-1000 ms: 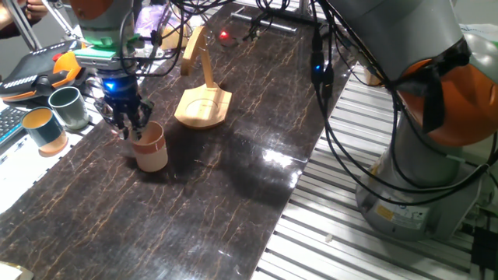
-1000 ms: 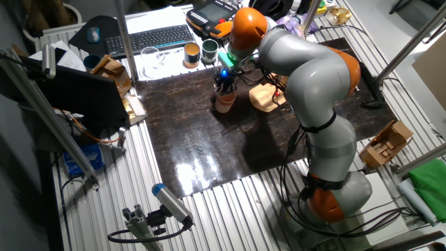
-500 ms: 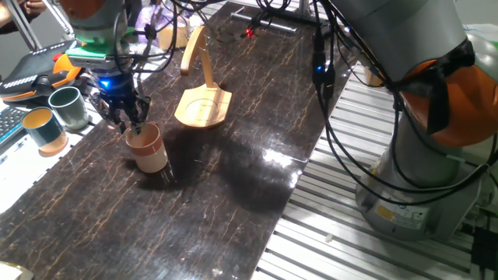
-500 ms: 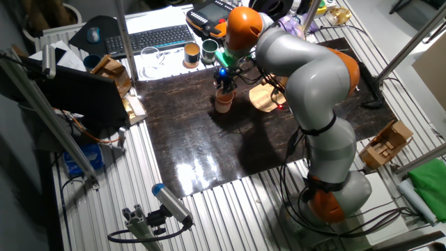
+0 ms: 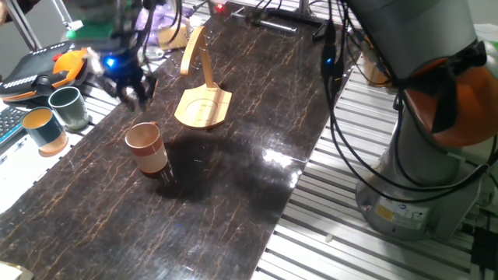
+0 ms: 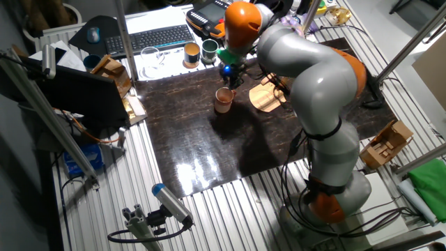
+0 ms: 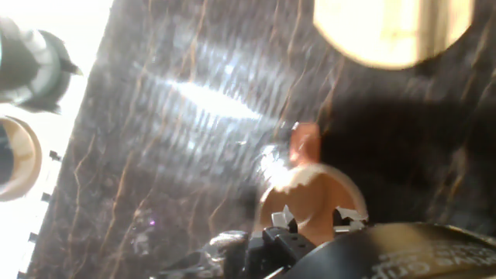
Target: Take the cup off the cup rack
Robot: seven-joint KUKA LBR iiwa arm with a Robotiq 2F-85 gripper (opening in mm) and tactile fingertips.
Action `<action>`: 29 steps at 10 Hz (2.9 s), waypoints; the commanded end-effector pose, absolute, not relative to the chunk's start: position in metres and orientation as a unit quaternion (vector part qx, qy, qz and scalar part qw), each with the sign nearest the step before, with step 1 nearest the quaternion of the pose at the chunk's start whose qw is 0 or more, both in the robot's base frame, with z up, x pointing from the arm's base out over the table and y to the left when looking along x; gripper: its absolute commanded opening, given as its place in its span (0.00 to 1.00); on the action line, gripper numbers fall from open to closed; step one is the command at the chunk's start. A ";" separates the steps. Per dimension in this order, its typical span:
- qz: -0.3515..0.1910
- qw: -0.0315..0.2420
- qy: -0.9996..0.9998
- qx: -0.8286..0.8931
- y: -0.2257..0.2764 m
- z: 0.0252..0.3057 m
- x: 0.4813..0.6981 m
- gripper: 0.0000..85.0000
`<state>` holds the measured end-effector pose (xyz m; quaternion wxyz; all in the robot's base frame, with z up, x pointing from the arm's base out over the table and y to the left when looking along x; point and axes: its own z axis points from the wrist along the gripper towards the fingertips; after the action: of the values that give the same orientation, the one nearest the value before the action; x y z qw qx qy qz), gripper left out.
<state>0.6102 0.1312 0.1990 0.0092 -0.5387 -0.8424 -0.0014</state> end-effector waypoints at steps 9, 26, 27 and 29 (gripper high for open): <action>0.007 0.008 -0.890 -0.456 0.103 0.233 0.570 0.01; 0.018 -0.003 -0.940 -0.340 0.087 0.241 0.553 0.01; 0.017 -0.003 -0.940 -0.340 0.087 0.241 0.553 0.01; 0.015 -0.002 -0.940 -0.340 0.087 0.241 0.553 0.01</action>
<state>0.5531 0.0865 0.2406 -0.0027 -0.3396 -0.9404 0.0147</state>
